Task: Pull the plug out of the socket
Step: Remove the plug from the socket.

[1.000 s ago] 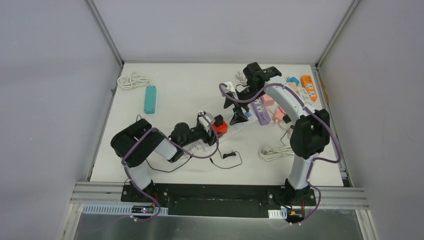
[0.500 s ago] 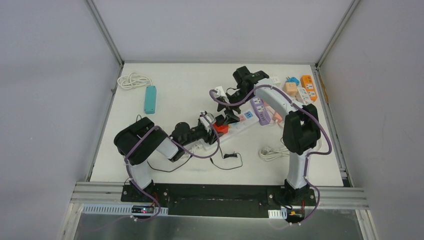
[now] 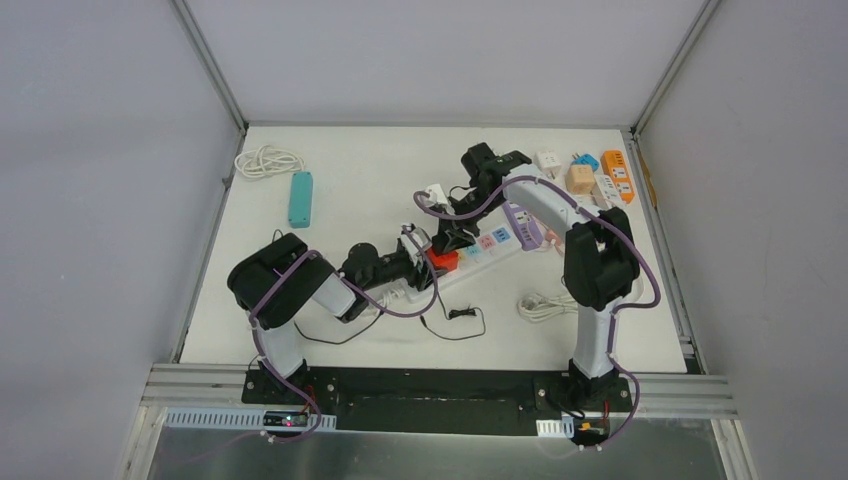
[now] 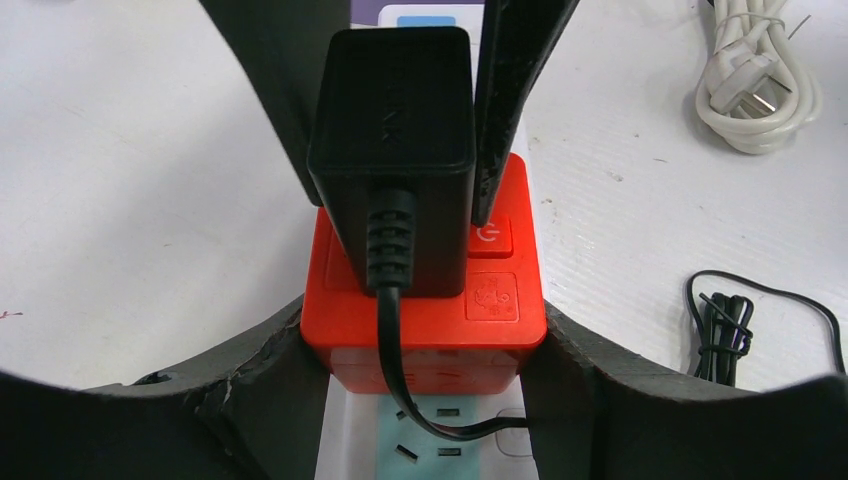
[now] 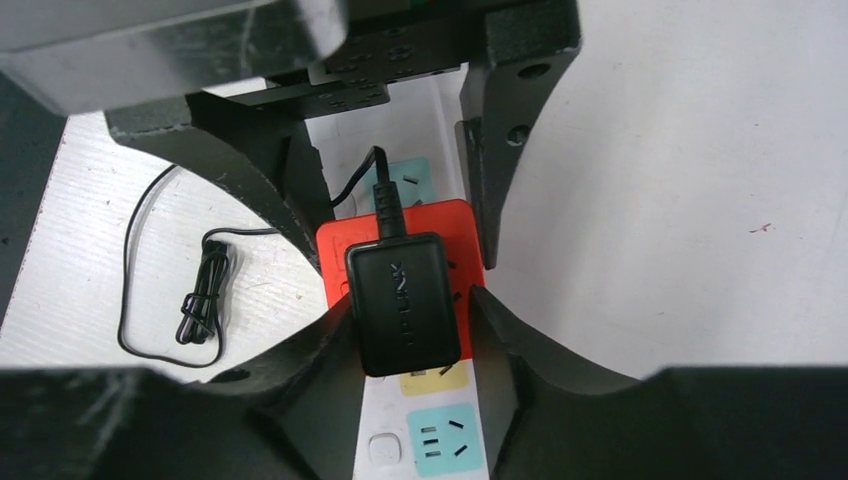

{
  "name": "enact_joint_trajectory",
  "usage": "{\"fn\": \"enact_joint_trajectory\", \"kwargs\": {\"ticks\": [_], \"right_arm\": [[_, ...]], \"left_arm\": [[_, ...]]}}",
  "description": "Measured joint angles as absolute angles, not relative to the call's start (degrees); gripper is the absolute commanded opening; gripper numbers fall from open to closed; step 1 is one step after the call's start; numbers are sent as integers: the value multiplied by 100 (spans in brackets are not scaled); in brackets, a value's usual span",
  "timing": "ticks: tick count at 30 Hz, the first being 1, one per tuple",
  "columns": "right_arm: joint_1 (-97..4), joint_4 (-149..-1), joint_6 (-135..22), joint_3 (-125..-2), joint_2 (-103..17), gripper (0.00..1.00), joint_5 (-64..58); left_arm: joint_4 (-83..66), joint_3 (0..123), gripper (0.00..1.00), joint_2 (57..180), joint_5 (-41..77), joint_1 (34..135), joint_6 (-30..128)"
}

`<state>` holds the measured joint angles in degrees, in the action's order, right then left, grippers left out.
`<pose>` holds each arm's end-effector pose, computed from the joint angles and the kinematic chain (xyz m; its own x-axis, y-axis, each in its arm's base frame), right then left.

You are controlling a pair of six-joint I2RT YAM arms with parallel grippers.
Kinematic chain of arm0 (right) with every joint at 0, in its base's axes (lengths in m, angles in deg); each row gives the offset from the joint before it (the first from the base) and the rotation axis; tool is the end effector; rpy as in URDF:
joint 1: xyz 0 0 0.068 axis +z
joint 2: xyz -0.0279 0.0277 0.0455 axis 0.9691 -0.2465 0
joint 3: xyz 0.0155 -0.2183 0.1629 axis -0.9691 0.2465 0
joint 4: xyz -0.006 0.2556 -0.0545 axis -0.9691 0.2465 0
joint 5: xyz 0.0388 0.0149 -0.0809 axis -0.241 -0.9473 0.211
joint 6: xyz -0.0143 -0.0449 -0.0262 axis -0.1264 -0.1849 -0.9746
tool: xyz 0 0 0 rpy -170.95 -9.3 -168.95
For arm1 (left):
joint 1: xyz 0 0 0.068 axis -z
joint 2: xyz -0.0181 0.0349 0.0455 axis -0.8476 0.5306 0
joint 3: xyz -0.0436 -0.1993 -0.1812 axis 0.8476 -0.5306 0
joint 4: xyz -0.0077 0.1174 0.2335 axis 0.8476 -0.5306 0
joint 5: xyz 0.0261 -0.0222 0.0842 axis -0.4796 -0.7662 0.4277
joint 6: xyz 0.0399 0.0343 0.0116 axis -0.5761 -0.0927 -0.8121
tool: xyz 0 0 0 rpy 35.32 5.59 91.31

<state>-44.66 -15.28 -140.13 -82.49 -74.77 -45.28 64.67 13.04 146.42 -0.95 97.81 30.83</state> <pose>0.3219 0.2256 0.2405 0.2501 -0.5843 -0.7721 -0.9240 -0.3823 -0.0099 0.2118 -0.1979 0.1336 0.0535 0.0906 -0.9944 0.9187 0.3858 0.0846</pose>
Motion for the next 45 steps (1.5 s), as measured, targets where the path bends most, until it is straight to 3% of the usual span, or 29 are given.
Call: {"fn": "enact_joint_trajectory", "kwargs": {"ticks": [5, 9, 11, 15, 18, 21, 26, 32, 34, 39, 44, 45], "right_arm": [[-4444, -1487, -14054, -8197, -7468, 12, -4530], [-4438, -1531, -14054, -8113, -7414, 0, -4541], [-4427, -1568, -14054, -8015, -7346, 0, -4541], [-4394, -1657, -14065, -7825, -7208, 0, -4530], [-4374, -1703, -14074, -7705, -7116, 0, -4488], [-4357, -1723, -14098, -7668, -7084, 0, -4473], [-4346, -1740, -14113, -7650, -7066, 0, -4458], [-4344, -1740, -14113, -7650, -7066, 0, -4456], [-4344, -1740, -14113, -7650, -7066, 0, -4456], [-4346, -1727, -14105, -7648, -7066, 0, -4447], [-4354, -1710, -14094, -7648, -7066, 0, -4432], [-4354, -1705, -14094, -7648, -7066, 0, -4427]], "left_arm": [[6439, 1308, 8, 14642, -307, 9683, 3114], [6434, 1308, 7, 14642, -462, 9626, 3114], [6434, 1308, 16, 14642, -565, 9608, 3114], [6430, 1310, 53, 14642, -698, 9608, 3116], [6414, 1324, 72, 14642, -799, 9608, 3142], [6371, 1332, 83, 14642, -867, 9608, 3232], [6366, 1330, 85, 14637, -880, 9608, 3265], [6366, 1345, 77, 14631, -939, 9608, 3271], [6366, 1391, 63, 14631, -998, 9608, 3291], [6310, 1522, 40, 14653, -1114, 9569, 3367], [6320, 1577, 3, 14725, -1254, 9534, 3391], [6320, 1577, 0, 14727, -1269, 9534, 3389]]}}
